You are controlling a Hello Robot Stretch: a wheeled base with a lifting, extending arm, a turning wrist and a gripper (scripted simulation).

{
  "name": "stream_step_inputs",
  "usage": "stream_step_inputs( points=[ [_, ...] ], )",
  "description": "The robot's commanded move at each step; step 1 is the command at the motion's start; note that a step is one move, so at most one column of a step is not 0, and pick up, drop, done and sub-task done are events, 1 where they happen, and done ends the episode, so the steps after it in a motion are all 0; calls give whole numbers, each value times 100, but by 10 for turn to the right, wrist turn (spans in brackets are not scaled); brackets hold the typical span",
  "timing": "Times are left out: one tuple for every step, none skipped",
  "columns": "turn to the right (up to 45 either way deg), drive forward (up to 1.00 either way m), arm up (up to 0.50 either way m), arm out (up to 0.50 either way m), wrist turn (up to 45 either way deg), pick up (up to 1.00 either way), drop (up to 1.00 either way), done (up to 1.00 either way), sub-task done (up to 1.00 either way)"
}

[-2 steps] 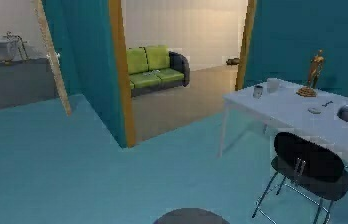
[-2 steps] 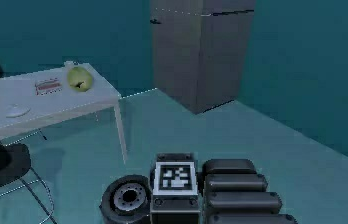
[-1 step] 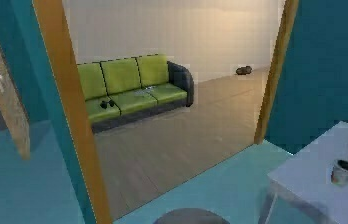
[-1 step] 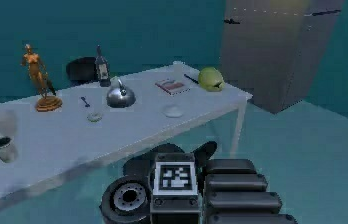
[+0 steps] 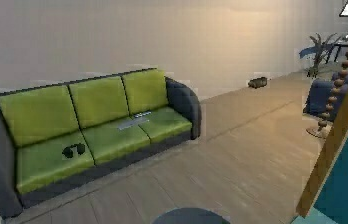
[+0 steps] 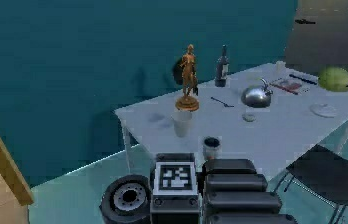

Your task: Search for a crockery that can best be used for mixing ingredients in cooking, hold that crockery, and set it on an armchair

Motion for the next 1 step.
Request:
stream_step_inputs(
  points=[
    [210, 0, 0, 0, 0, 0, 0, 0, 0]
  ],
)
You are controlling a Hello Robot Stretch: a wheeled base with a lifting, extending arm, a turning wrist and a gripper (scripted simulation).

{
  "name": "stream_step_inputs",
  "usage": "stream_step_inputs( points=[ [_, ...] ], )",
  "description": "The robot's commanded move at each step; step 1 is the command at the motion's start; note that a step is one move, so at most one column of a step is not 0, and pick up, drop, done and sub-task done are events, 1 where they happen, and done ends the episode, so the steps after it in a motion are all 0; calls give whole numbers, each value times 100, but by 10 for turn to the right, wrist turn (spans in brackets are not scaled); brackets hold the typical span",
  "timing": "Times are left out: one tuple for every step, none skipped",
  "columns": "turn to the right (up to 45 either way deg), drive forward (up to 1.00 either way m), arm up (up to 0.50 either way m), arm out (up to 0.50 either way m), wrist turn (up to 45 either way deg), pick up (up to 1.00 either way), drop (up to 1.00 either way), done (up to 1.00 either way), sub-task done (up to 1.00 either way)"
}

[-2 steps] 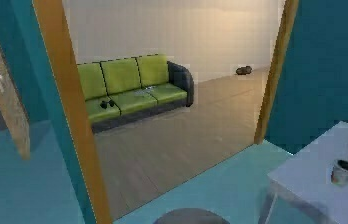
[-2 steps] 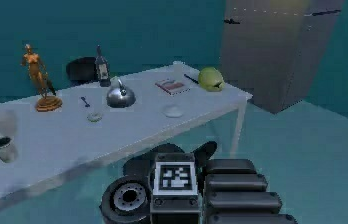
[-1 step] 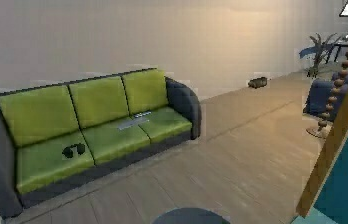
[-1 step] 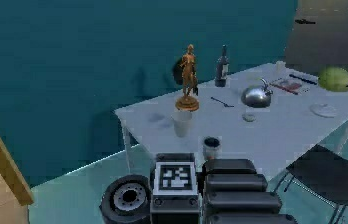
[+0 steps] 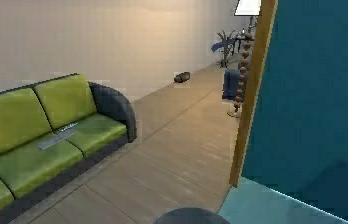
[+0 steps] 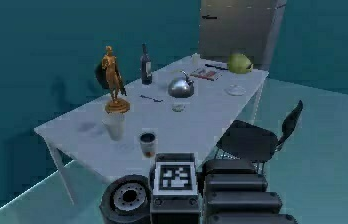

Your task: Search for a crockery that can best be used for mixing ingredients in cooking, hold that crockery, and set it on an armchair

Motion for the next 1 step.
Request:
stream_step_inputs(
  points=[
    [0, 100, 0, 0, 0, 0, 0, 0, 0]
  ],
)
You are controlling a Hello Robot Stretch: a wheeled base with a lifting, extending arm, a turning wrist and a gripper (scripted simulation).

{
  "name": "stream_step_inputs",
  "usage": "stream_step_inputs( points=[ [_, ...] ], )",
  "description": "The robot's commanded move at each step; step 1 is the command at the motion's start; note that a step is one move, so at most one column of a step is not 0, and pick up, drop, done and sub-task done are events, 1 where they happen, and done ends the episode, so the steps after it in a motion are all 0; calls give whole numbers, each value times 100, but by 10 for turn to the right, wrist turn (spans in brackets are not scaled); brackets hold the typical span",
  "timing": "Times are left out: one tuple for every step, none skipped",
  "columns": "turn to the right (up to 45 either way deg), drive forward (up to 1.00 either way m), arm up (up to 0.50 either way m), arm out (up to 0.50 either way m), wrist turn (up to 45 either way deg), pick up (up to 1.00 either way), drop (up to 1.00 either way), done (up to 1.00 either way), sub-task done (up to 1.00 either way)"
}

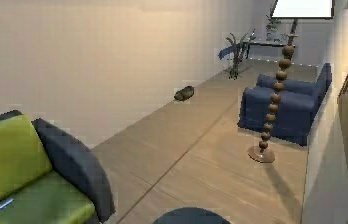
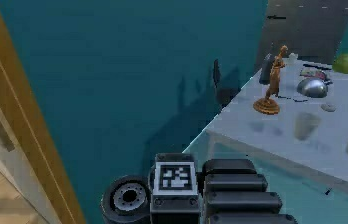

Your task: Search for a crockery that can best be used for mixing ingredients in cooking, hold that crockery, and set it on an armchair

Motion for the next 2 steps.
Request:
stream_step_inputs(
  points=[
    [0, 65, 0, 0, 0, 0, 0, 0, 0],
    [150, 0, 0, 0, 0, 0, 0, 0, 0]
  ],
)
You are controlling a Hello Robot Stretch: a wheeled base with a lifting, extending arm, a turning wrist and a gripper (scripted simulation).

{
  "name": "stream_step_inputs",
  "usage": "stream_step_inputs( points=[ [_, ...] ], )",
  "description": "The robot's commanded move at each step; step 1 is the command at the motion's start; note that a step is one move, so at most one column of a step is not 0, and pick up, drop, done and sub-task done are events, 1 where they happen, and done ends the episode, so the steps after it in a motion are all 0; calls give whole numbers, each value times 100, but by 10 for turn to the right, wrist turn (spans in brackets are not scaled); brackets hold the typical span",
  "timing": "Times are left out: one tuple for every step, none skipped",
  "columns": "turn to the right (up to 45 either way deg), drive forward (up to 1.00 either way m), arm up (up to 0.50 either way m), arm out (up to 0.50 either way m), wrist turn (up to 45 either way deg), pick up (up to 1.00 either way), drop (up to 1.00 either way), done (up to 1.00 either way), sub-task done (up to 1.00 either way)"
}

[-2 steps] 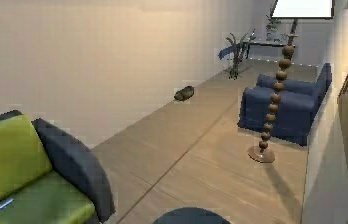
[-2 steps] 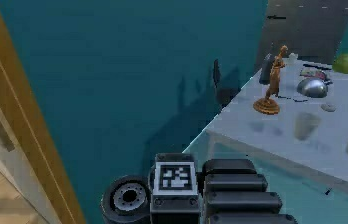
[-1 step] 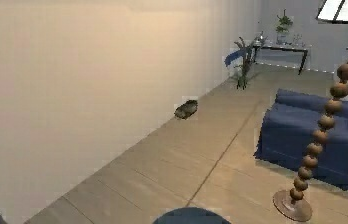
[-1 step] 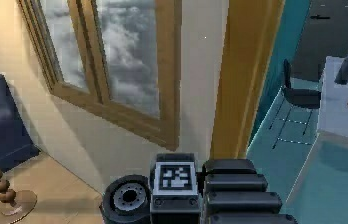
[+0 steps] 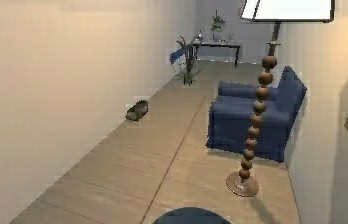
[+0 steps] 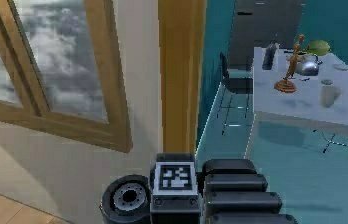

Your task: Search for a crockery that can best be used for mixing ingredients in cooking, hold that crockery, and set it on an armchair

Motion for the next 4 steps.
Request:
stream_step_inputs(
  points=[
    [0, 95, 0, 0, 0, 0, 0, 0, 0],
    [-120, 0, 0, 0, 0, 0, 0, 0, 0],
    [0, 85, 0, 0, 0, 0, 0, 0, 0],
    [300, 0, 0, 0, 0, 0, 0, 0, 0]
  ],
)
